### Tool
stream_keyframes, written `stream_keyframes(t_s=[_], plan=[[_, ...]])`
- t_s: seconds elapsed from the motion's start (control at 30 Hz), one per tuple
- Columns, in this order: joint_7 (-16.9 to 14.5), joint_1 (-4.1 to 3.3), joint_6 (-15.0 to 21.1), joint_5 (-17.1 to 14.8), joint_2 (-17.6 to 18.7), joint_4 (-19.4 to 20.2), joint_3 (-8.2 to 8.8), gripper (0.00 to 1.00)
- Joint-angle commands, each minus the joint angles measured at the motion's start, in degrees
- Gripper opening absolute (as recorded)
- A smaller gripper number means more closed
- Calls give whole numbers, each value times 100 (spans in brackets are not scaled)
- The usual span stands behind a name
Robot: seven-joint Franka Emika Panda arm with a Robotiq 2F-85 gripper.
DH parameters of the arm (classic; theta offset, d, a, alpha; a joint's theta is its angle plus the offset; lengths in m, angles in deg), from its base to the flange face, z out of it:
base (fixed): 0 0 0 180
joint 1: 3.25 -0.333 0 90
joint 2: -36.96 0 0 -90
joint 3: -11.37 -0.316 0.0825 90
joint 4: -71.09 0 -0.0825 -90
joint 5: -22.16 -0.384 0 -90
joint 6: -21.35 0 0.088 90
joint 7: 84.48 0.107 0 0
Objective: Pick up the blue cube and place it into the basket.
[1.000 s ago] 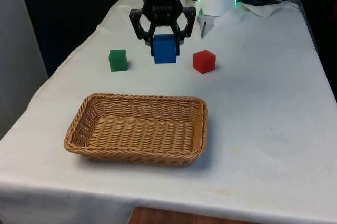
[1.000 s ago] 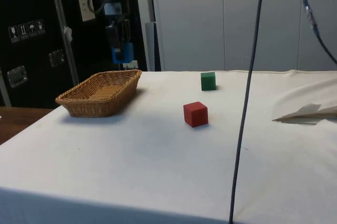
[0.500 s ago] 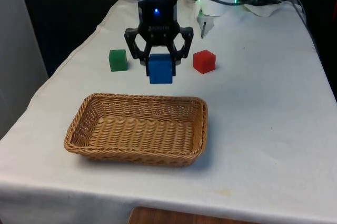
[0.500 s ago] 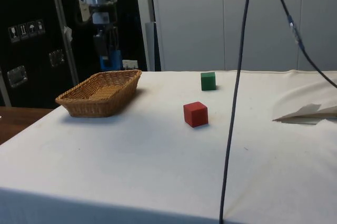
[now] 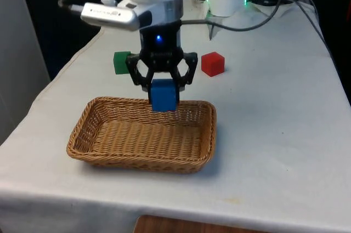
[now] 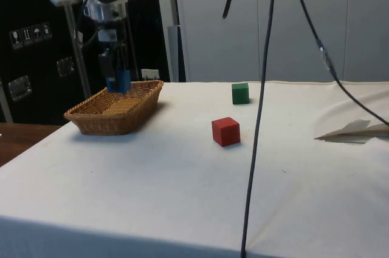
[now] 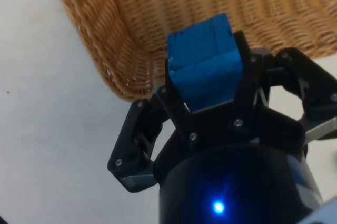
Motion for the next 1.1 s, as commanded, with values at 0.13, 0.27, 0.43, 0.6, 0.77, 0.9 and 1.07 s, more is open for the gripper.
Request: stream_keyframes(t_s=[0.13,0.27,0.43,0.6,0.77,0.9,1.07], plan=[[-109,109,-63,-241,487,-544,-23,0],[-178,166,-57,-367,710,-762,-11,0],[-298,252,-63,-544,963,-1008,23,0],[-407,286,-69,-693,1129,-1157,80,0],[-401,275,-46,-688,1140,-1180,97,0],[-395,269,-34,-682,1134,-1169,103,1],[-395,269,-17,-682,1134,-1157,103,56]])
